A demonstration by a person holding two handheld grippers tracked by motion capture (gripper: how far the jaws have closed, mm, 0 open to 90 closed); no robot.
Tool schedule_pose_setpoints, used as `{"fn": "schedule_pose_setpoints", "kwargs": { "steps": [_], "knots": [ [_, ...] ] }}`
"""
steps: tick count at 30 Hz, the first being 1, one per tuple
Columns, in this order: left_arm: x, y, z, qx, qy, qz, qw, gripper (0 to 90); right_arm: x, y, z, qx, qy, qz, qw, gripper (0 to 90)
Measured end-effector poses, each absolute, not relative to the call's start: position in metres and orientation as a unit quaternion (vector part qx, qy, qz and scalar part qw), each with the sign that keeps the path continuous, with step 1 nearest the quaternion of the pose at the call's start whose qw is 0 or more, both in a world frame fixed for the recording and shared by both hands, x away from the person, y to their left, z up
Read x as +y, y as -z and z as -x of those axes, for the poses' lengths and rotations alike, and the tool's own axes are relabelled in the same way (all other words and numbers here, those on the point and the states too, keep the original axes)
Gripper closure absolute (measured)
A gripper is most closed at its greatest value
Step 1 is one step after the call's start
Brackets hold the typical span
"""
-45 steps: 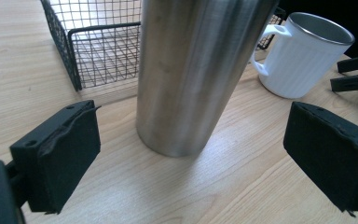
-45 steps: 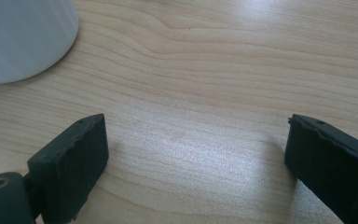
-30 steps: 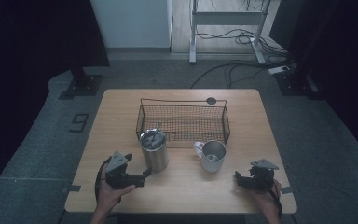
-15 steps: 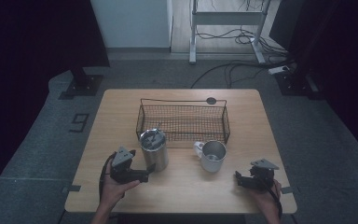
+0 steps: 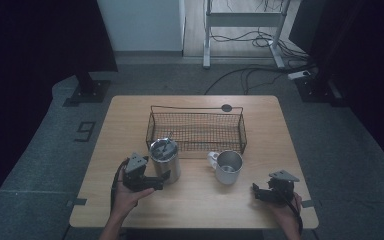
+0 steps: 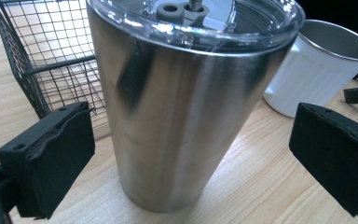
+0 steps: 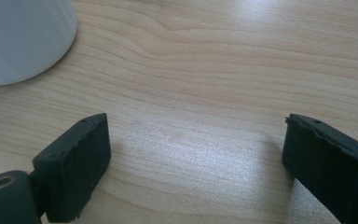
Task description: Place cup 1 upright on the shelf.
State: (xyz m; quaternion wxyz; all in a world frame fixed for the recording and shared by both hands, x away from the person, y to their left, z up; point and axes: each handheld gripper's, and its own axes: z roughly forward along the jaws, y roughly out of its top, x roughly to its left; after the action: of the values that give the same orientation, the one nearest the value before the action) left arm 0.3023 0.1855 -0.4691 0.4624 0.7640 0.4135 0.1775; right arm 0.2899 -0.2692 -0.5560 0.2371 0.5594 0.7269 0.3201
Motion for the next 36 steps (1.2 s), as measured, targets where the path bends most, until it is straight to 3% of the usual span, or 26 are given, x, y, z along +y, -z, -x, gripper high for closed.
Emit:
{"fn": "schedule_pose_setpoints", "kwargs": {
  "steps": [36],
  "knots": [
    [0.162,0.479,-0.334,0.417,-0.203,-0.763,0.451,0.0,-0.269,0.556,-0.29,0.726,-0.321,-0.56,0.238,8.4]
  ]
}}
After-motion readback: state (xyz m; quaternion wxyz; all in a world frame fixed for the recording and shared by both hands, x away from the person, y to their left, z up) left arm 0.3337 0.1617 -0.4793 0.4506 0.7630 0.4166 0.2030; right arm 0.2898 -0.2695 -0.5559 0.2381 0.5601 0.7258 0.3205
